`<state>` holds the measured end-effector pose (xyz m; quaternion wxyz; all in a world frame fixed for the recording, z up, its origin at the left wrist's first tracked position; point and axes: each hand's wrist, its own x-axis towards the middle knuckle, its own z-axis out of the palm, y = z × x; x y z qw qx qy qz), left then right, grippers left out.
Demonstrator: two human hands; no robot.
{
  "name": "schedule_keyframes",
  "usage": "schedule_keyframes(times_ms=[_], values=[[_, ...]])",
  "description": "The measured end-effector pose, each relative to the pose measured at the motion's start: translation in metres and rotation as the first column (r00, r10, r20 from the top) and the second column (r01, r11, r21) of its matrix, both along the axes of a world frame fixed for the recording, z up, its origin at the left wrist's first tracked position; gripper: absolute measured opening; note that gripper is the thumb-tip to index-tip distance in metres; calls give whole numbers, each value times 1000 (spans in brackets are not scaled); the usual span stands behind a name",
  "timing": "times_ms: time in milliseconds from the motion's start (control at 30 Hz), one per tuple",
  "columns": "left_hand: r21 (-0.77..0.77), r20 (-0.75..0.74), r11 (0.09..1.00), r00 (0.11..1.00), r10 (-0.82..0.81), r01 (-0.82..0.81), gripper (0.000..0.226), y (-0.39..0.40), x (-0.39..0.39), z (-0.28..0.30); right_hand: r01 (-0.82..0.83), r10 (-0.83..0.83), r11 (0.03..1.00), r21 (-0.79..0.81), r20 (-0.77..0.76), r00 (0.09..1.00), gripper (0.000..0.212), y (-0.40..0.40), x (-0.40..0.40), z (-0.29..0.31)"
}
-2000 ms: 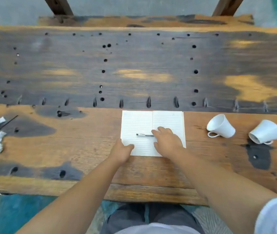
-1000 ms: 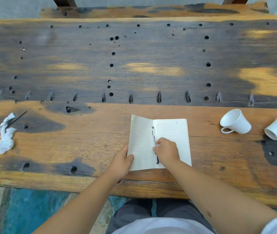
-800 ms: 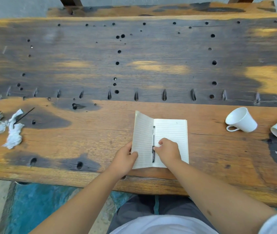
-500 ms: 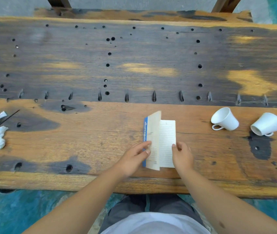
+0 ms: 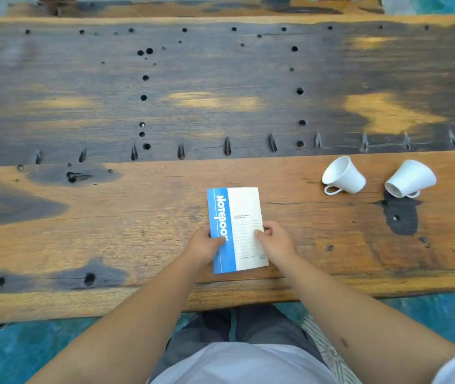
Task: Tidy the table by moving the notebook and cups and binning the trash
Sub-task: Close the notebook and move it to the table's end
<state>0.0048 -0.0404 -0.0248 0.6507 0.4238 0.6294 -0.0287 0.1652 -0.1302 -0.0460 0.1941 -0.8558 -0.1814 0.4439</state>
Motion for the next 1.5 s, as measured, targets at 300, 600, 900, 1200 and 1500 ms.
schedule_keyframes(times_ms=[300,600,900,1200,1500], values=[[-110,281,991,959,-43,76,27,-3,-34,21,236,-186,968,88,-382,905,42,-26,-10,31],[28,288,969,926,-243,245,22,-26,-18,48,537,-370,808,242,-501,783,21,-98,-43,81],[-20,426,877,798,-427,480,23,-108,48,84,696,-515,639,329,-488,704,17,-225,-23,101],[39,398,737,666,-631,675,19,-266,147,99,821,-679,428,377,-465,568,16,-395,25,115],[34,381,660,601,-703,750,17,-386,228,93,860,-810,385,335,-325,489,9,-522,83,119]])
